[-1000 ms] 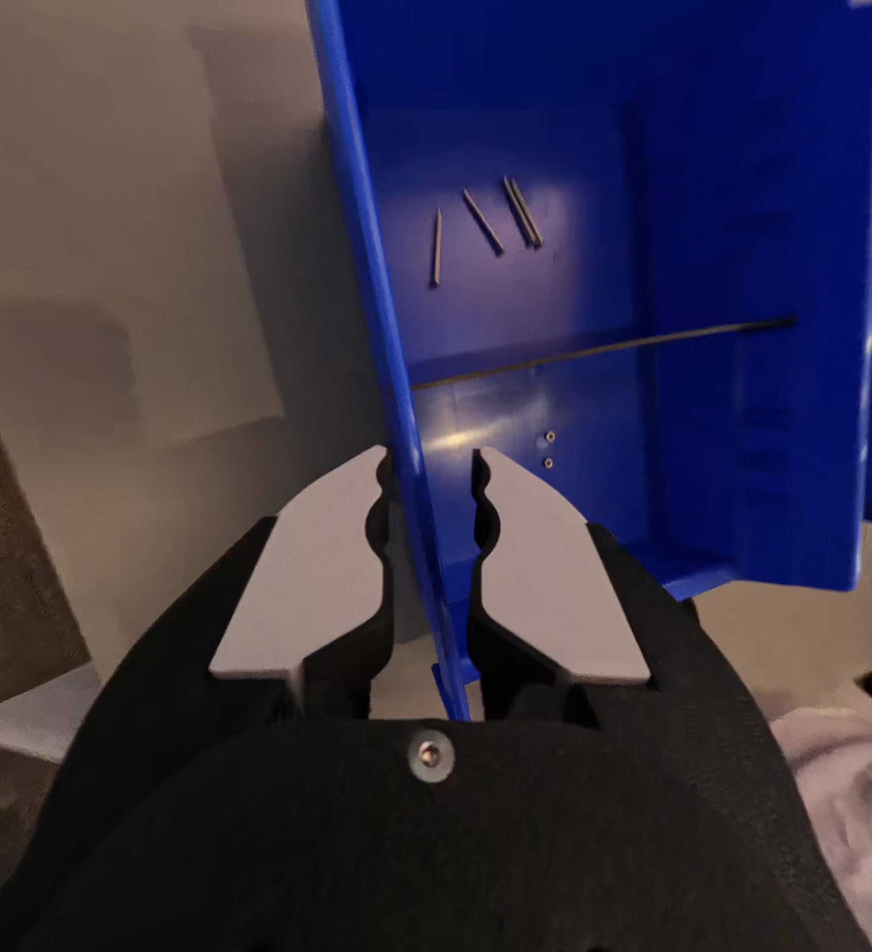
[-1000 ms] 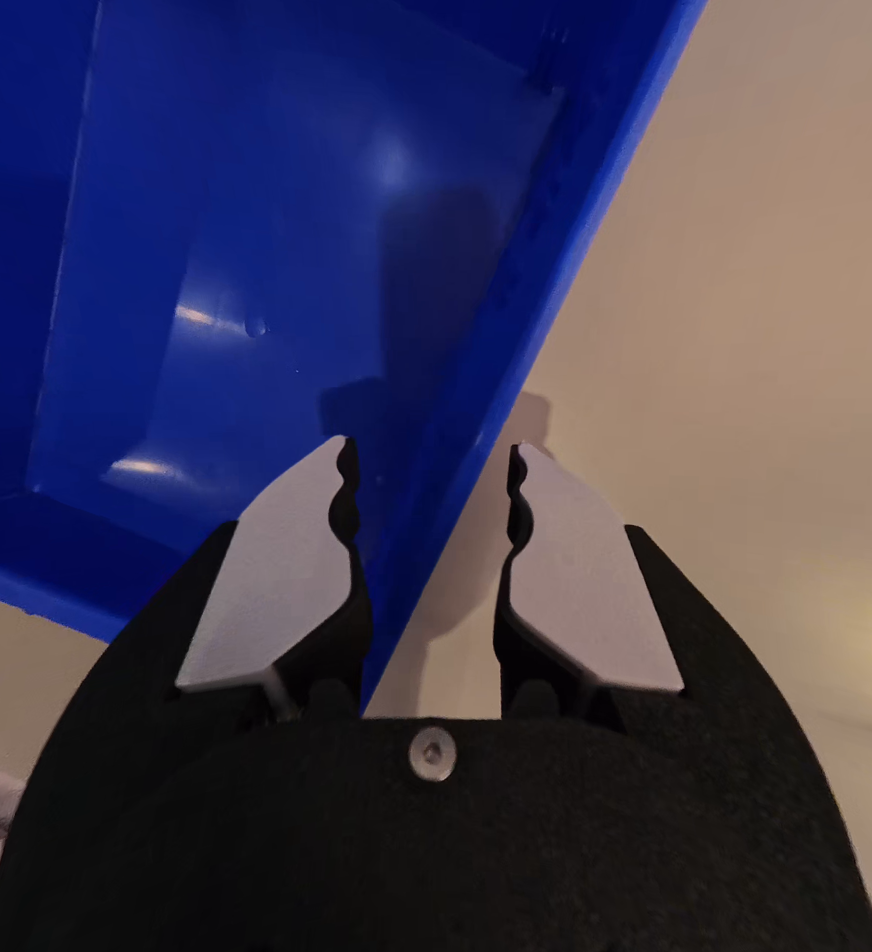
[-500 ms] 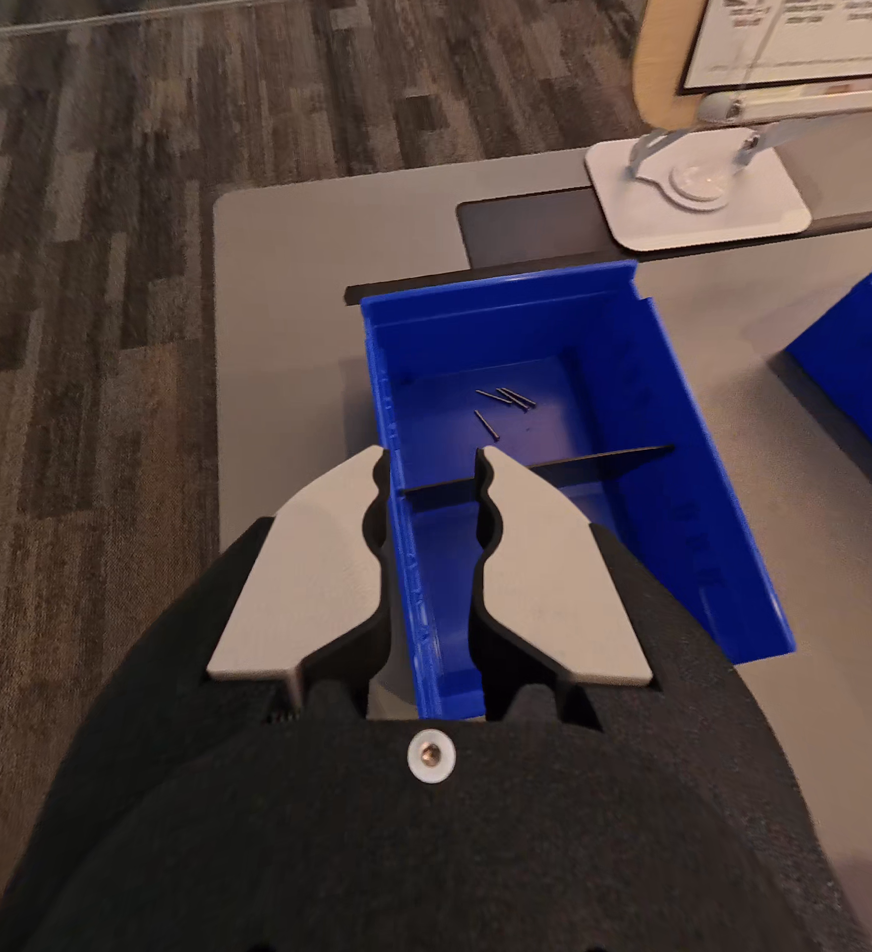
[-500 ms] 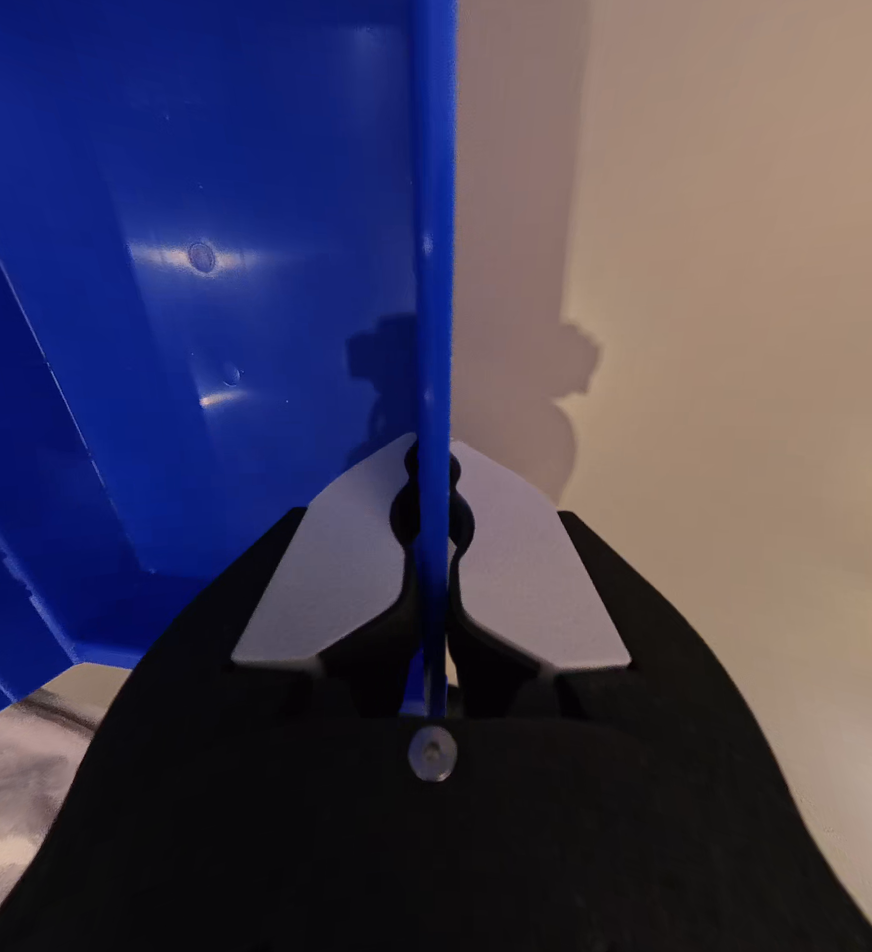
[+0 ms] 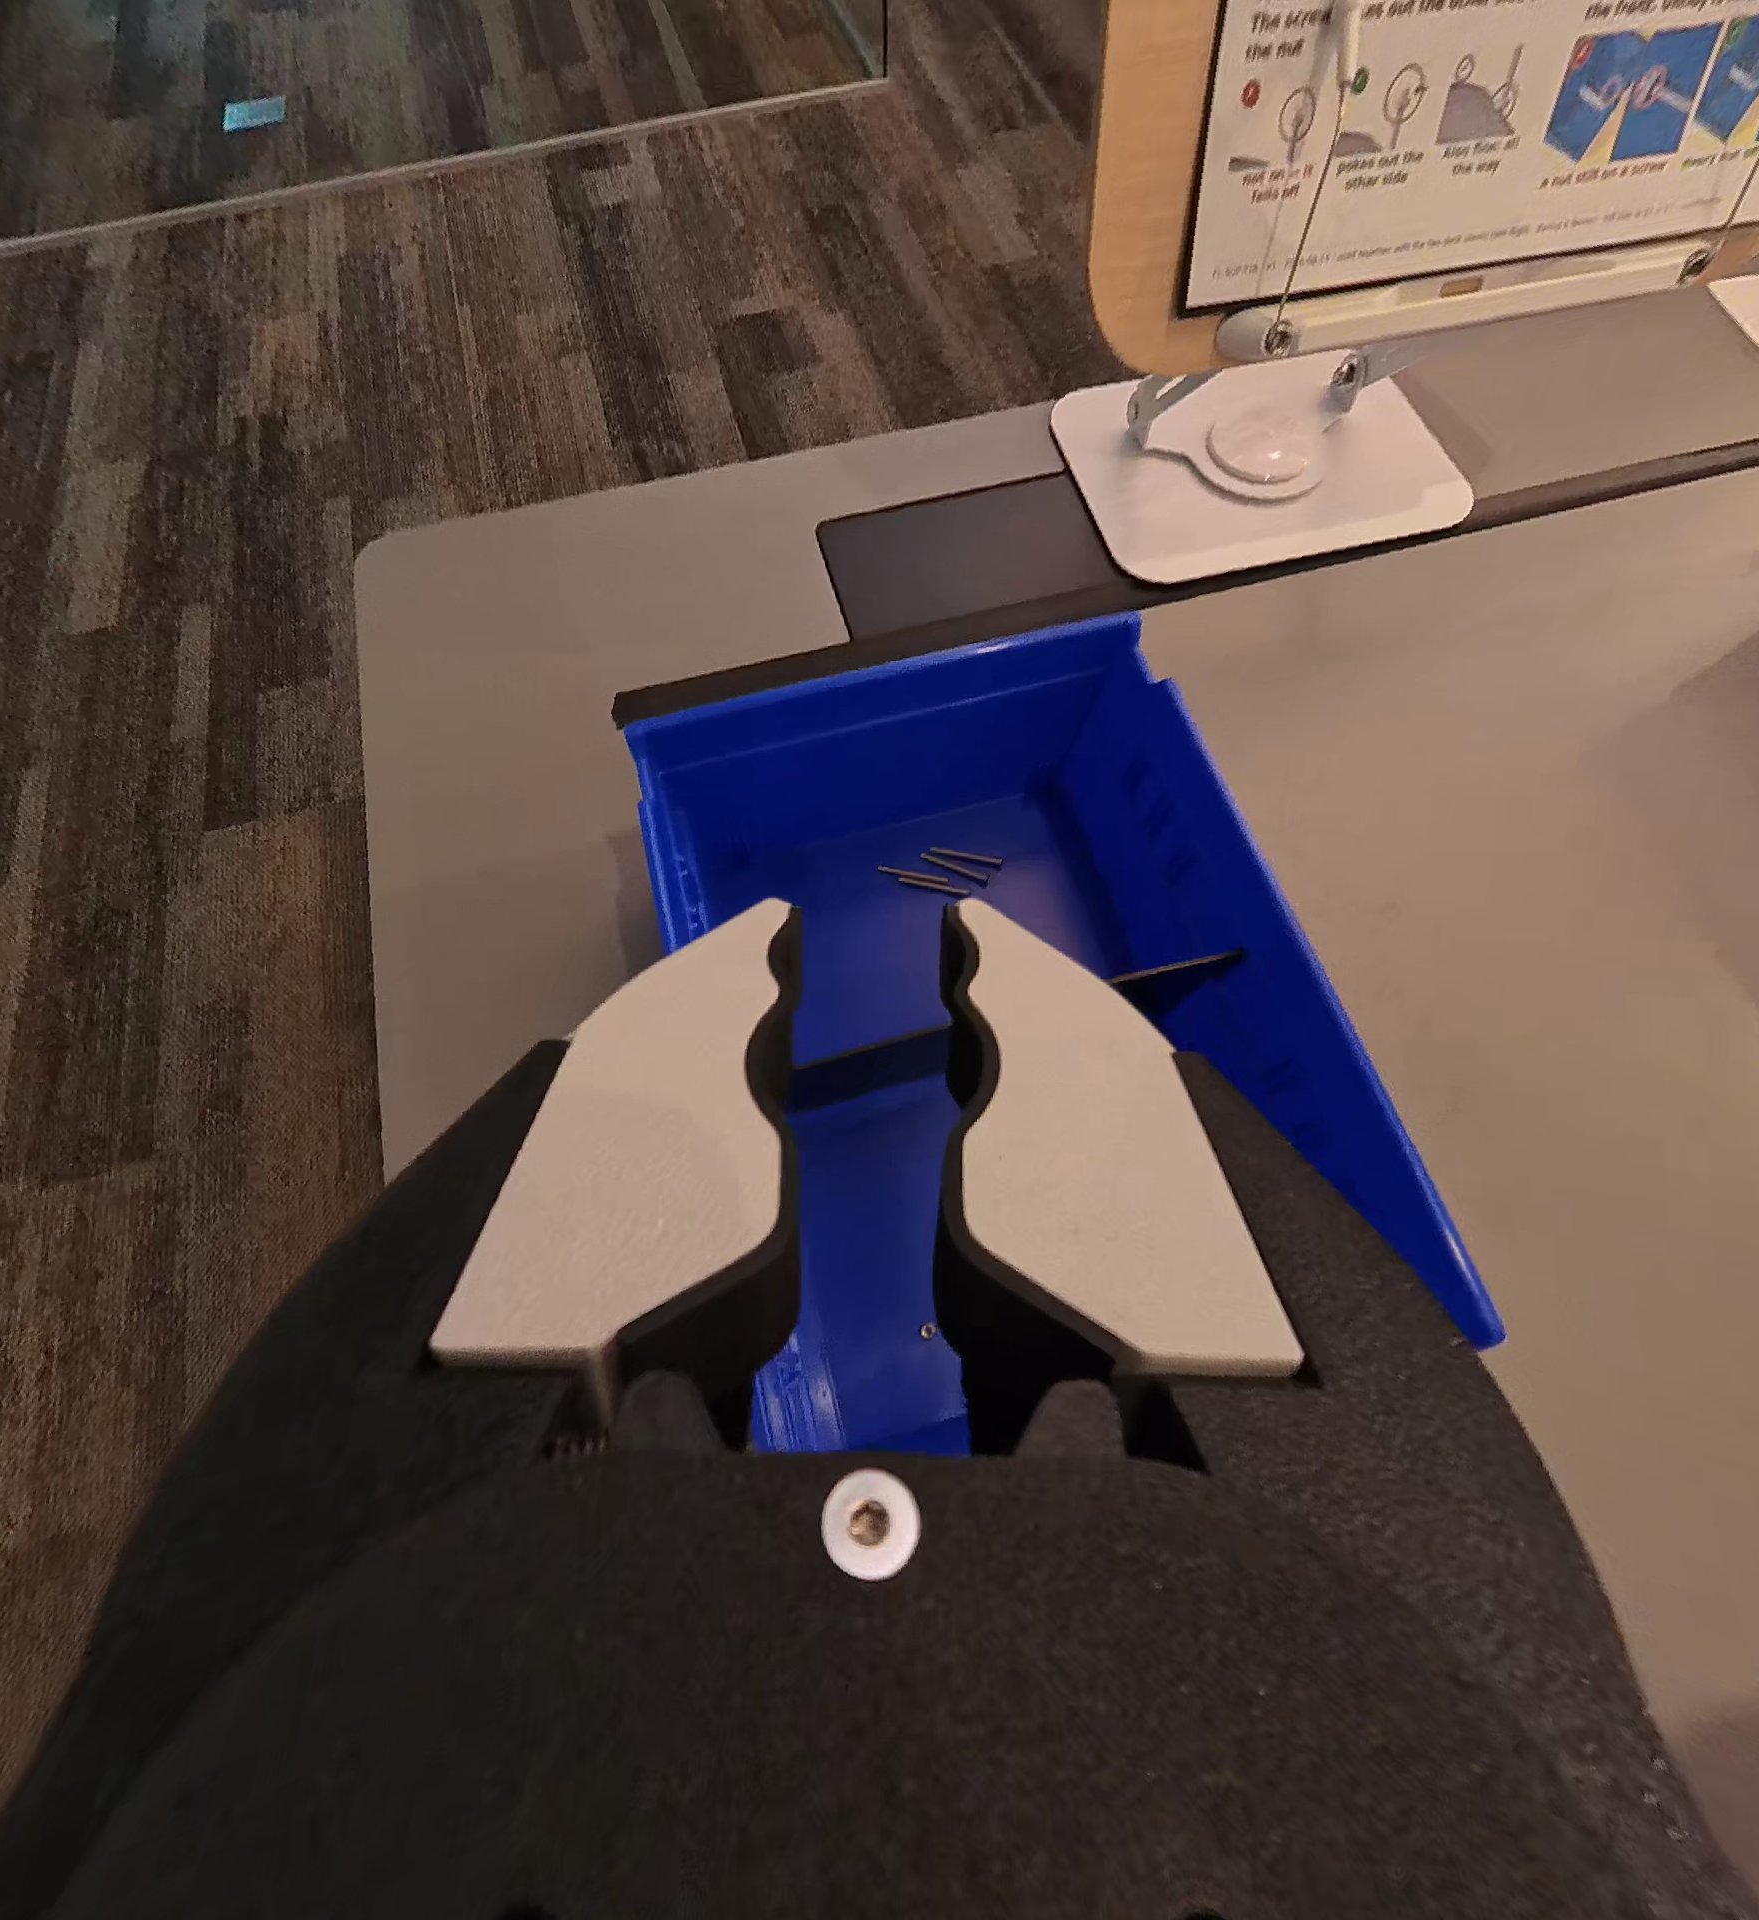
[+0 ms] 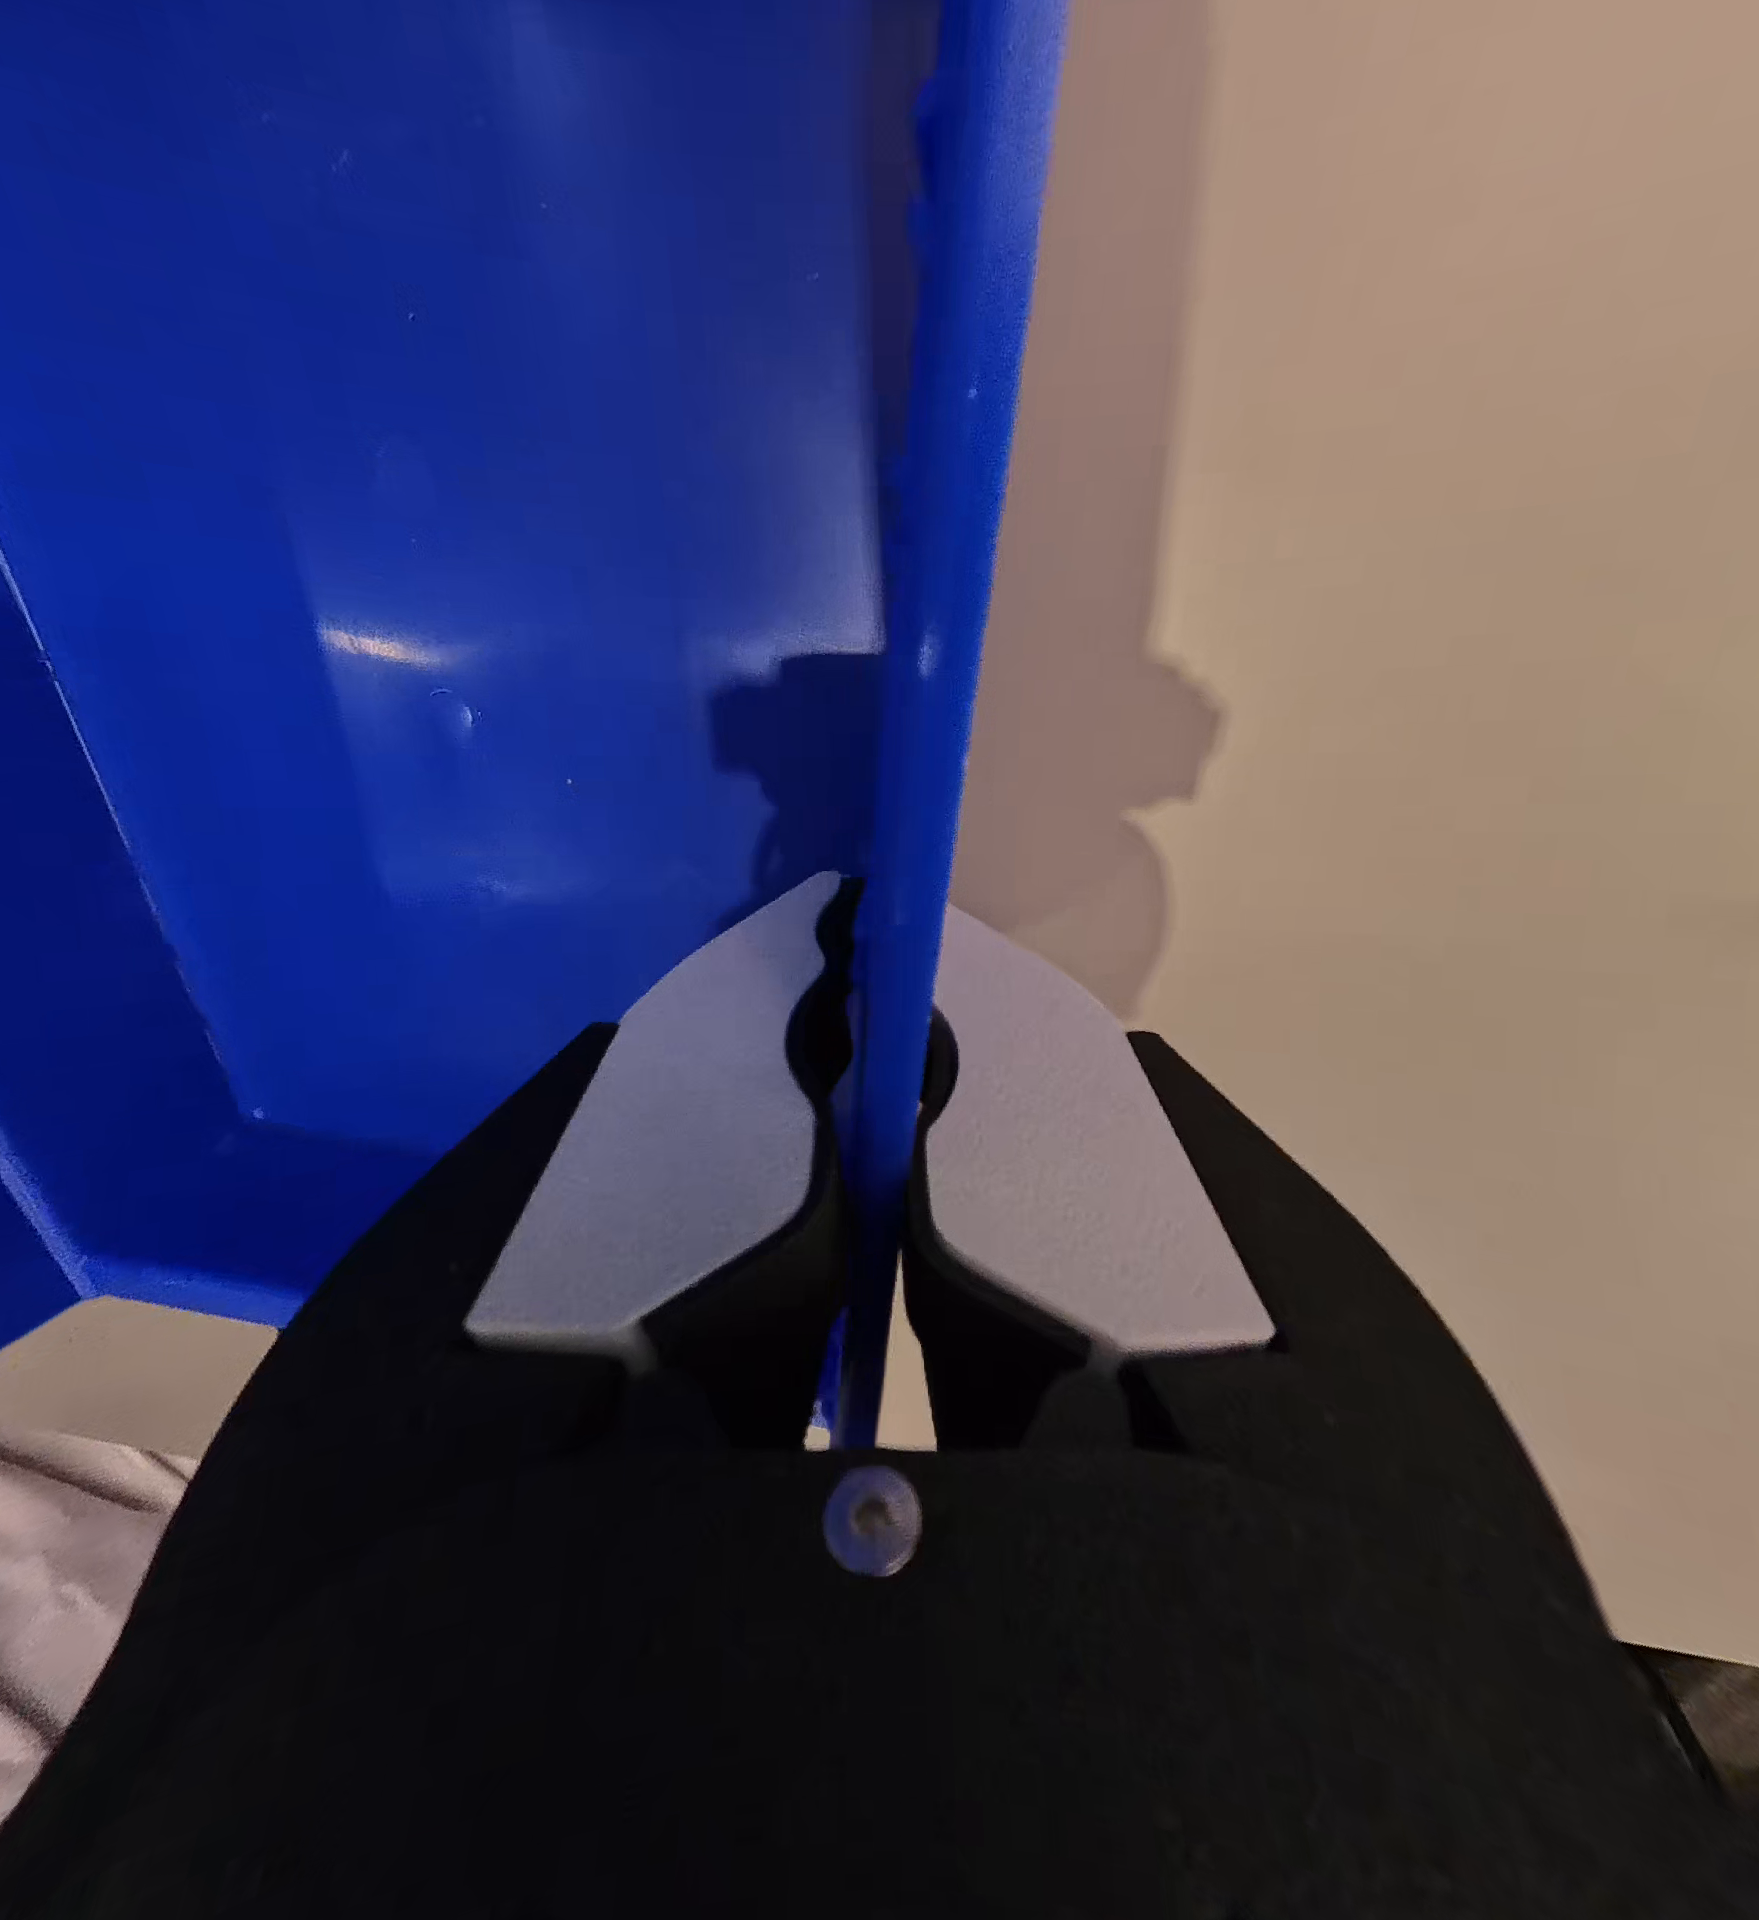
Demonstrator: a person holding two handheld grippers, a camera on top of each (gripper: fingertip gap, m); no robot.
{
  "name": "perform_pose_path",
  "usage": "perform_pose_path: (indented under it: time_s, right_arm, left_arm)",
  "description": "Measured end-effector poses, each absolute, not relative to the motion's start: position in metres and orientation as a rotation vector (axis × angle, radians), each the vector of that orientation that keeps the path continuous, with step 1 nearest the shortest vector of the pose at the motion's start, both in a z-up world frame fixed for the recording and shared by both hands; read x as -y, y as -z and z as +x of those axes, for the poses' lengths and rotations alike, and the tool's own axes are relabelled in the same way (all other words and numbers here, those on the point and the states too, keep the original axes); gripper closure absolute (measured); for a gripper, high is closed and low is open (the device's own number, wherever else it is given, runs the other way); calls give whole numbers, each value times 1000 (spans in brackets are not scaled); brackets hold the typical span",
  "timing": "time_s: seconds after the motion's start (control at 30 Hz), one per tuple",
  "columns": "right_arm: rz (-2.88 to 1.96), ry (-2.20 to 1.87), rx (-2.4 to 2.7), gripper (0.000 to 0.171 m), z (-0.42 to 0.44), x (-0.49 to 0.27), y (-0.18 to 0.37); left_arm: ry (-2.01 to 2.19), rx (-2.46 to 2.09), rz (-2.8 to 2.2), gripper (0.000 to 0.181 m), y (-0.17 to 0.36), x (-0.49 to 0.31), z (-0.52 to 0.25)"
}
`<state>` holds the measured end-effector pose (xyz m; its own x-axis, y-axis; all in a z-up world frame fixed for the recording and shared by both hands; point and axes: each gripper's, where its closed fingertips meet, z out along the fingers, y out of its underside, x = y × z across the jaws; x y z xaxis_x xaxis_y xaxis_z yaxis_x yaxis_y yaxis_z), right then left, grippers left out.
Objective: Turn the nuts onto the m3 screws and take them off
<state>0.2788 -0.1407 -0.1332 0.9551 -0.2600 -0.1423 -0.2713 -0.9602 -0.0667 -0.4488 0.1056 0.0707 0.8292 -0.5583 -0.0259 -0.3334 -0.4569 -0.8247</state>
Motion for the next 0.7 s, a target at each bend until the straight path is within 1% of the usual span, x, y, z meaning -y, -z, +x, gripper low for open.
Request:
perform_pose_path:
  time_s: [0.13,0.33,0.47,0.5,0.6,0.7]
  right_arm:
    - [-3008,-212,-422,165,295,152,134]
    - [-2995,-179,-401,164,296,153,134]
    - [-2952,-160,-368,162,298,151,133]
    - [-2938,-131,-349,161,300,150,131]
    - [-2797,31,-330,155,313,136,103]
    - [-2477,323,-271,152,325,112,32]
  left_arm:
    - [359,-643,-2038,156,-81,-106,-442]
    - [429,-632,-1973,156,-92,-105,-435]
    - [507,-618,-1829,156,-119,-100,-428]
    - [535,-612,-1768,153,-130,-98,-426]
    - [656,-615,-1549,144,-164,-82,-415]
    - [754,-626,-1321,143,-189,-61,-403]
